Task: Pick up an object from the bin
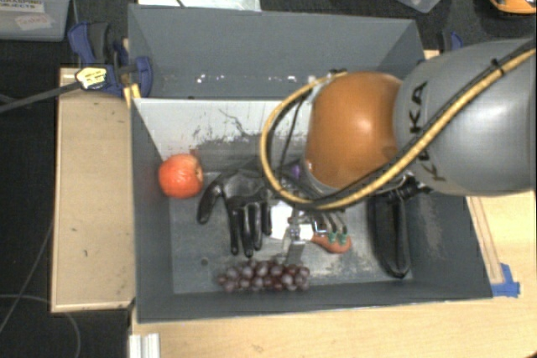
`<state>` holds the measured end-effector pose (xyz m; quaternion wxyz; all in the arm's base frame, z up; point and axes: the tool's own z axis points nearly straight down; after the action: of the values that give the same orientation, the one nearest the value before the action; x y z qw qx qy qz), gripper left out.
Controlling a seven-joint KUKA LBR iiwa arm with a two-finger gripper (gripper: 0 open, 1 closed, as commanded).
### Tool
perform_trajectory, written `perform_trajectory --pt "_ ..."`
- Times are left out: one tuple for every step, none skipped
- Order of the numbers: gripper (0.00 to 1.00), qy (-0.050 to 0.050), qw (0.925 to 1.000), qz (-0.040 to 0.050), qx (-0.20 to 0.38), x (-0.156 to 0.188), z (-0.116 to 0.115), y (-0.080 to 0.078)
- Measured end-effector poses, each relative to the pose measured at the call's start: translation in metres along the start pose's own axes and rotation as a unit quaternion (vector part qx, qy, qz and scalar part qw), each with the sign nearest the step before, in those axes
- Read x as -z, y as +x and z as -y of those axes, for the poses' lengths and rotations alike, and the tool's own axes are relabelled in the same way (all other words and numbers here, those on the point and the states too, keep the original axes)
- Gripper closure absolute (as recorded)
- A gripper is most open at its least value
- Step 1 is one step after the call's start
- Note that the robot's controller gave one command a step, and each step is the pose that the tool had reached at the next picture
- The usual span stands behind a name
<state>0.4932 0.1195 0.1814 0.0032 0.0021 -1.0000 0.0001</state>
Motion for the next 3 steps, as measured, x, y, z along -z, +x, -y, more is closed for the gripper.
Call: perform_trajectory --pt "0.0 -0.001 1.0 0.0041 -0.004 0.004 0.001 -0.002" --pt "0.0 -0.001 0.991 0.0059 0.134 -0.103 0.007 0.014" --pt "0.0 -0.001 0.9852 0.017 0.17 -0.115 0.006 0.009"
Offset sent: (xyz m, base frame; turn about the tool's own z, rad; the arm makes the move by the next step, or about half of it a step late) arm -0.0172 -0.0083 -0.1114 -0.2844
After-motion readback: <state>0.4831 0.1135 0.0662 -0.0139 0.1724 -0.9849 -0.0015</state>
